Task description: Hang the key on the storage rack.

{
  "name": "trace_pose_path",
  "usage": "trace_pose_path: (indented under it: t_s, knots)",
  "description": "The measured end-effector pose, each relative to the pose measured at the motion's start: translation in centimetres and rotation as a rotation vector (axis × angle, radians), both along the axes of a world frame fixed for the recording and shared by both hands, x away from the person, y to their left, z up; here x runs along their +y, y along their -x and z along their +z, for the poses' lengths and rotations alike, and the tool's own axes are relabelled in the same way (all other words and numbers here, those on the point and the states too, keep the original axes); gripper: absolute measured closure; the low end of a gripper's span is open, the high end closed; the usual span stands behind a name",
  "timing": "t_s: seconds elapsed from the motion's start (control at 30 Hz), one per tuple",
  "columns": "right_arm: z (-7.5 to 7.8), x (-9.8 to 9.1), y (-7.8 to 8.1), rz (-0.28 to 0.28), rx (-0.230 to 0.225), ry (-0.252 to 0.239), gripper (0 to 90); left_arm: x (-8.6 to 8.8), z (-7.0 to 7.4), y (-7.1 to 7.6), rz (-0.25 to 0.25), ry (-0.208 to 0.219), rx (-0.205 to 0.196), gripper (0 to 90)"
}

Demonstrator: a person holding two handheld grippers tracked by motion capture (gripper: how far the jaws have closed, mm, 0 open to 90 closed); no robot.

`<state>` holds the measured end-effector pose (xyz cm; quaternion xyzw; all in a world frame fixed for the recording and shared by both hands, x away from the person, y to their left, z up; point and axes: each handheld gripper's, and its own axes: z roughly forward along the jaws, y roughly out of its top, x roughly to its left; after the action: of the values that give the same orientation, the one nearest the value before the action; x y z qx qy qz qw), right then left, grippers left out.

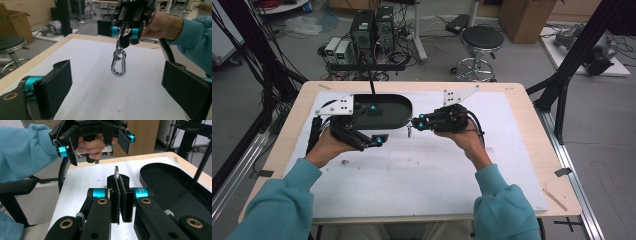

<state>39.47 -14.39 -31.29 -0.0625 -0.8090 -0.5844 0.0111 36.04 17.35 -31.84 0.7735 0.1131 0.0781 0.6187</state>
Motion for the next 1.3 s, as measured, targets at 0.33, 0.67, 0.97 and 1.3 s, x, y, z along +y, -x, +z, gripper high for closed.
trace_pose_path:
  t_s: [0.33, 0.67, 0.97, 1.3]
  knots:
    - [0.1, 0.2, 0.3, 0.033, -0.006, -0.001, 88.9, -1.7, 0.5, -0.6, -0.075, -0.025, 0.012, 15.8]
    - [0.1, 0.5, 0.5, 0.061, -0.012, -0.011, 88.8, -2.5, 0.5, -1.0, -0.119, -0.018, 0.028, 29.6]
    - [0.1, 0.6, 0.5, 0.079, -0.011, -0.016, 88.8, -3.0, 0.7, -1.1, -0.160, -0.026, 0.060, 43.9]
    - [0.2, 0.5, 0.7, 0.097, -0.012, -0.020, 88.8, -3.2, 0.7, -1.0, -0.180, -0.023, 0.073, 64.4]
